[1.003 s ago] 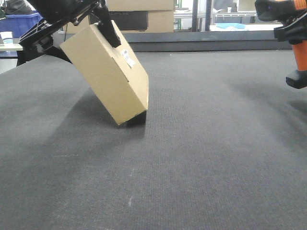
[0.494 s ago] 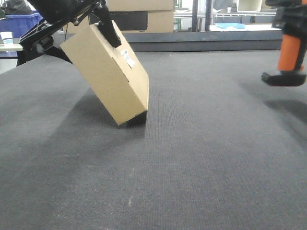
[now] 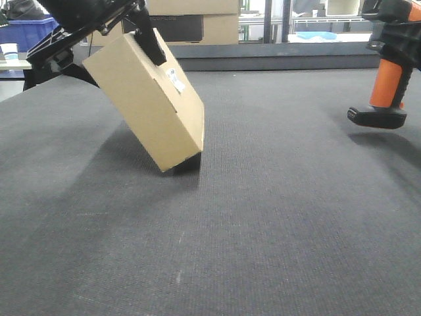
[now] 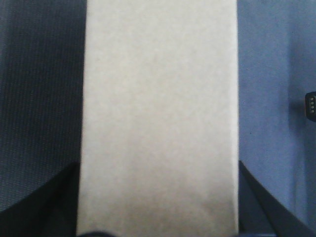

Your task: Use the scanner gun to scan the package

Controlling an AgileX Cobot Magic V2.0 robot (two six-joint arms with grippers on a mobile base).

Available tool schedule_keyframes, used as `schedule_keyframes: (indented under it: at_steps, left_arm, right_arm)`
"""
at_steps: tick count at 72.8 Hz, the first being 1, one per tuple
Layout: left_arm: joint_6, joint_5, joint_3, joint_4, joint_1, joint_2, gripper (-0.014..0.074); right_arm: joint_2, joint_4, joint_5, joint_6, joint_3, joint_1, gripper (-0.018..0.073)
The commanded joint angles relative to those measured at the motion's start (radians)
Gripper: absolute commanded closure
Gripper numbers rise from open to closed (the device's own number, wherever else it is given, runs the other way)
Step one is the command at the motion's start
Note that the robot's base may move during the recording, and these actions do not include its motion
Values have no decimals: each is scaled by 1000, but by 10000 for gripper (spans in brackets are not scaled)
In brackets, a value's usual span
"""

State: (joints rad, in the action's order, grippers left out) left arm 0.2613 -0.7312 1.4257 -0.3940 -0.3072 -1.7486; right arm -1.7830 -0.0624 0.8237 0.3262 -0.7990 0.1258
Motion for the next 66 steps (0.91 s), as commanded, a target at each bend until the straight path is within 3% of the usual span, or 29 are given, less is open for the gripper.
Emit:
schedule_keyframes:
  at_steps: [1, 9, 21, 28, 66]
  left_arm:
    - [0, 15, 3, -5, -6, 4, 707]
    - [0, 15, 3, -5, -6, 4, 707]
    - [0, 13, 3, -5, -6, 4, 707]
    - [0, 13, 3, -5, -6, 4, 707]
    - [0, 12, 3, -22, -6, 4, 707]
  right_arm:
    - [8, 11, 56, -16, -7, 1, 721]
    - [8, 11, 47, -18, -7, 1, 616]
    - [-9, 11, 38, -18, -7, 1, 331]
    - [-27, 11, 43, -18, -7, 1, 245]
    - [-31, -19, -47, -18, 3, 1, 50]
